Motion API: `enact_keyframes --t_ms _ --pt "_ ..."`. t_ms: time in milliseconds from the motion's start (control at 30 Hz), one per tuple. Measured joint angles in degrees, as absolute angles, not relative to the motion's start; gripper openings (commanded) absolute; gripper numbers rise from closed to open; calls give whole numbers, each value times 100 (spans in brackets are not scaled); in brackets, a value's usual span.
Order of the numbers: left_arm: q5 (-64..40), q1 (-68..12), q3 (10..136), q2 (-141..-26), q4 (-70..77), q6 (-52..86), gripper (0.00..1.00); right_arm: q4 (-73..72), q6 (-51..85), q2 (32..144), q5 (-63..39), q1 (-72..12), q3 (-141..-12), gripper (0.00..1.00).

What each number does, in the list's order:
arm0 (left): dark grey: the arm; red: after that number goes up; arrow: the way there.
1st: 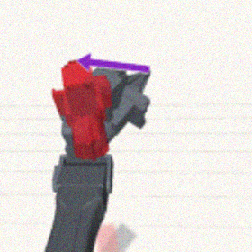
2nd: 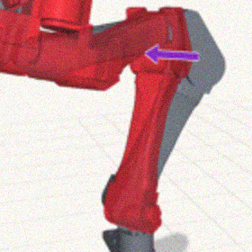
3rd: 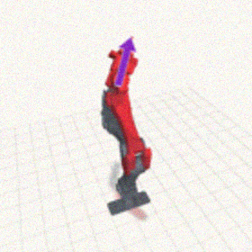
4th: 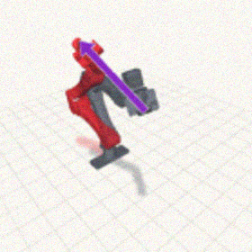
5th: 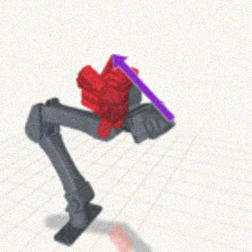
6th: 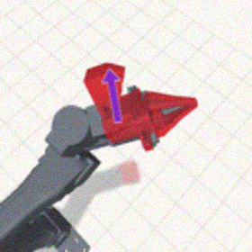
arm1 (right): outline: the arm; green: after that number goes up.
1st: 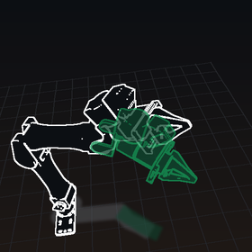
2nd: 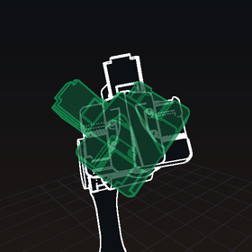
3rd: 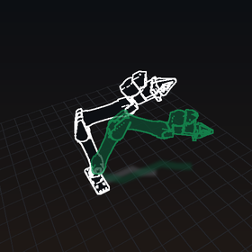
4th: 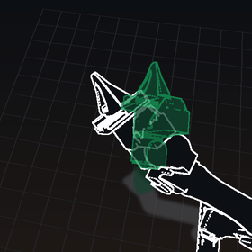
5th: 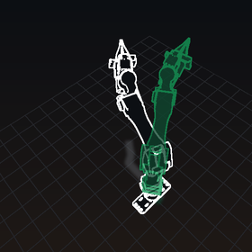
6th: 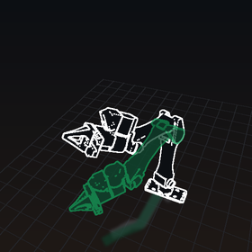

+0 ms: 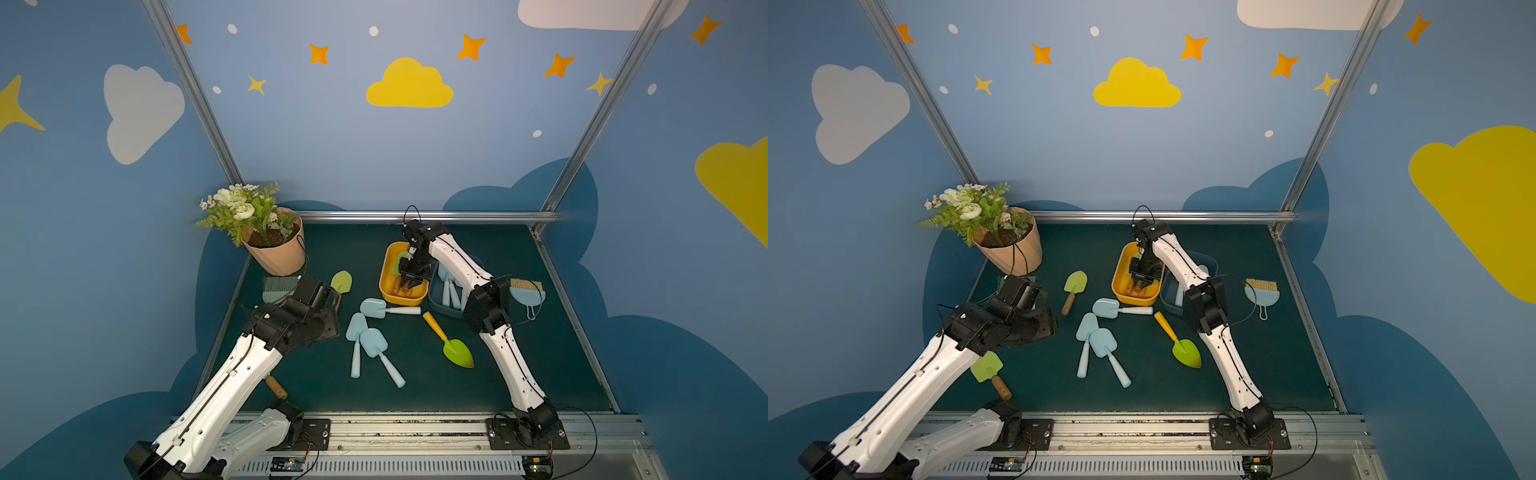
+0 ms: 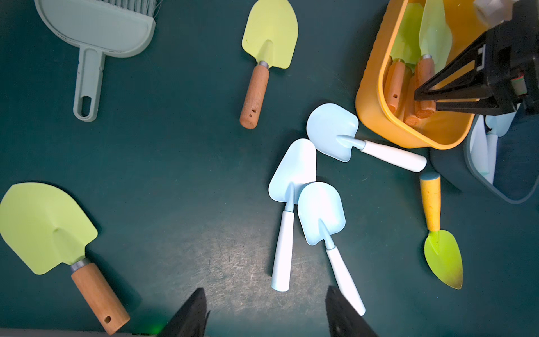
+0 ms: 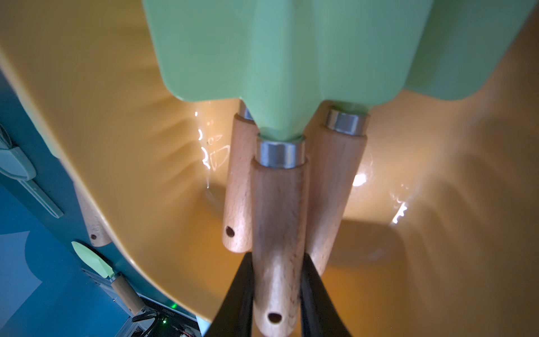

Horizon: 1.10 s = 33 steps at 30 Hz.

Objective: Sort the small shovels by color and place them into the storage box
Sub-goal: Place the shovel in the storage box.

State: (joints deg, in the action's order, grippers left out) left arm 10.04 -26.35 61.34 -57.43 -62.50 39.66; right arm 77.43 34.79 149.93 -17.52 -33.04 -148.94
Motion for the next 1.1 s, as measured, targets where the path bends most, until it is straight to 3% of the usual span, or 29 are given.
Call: enact_keyframes --t_ms 633,1100 --pt "985 -2635 6121 -5655 -6250 3966 58 7734 3542 15021 -1739 -3345 -14894 18" --pt "985 -2635 6119 -5557 -6254 3968 59 7732 3592 15032 -1741 -3369 -14894 27"
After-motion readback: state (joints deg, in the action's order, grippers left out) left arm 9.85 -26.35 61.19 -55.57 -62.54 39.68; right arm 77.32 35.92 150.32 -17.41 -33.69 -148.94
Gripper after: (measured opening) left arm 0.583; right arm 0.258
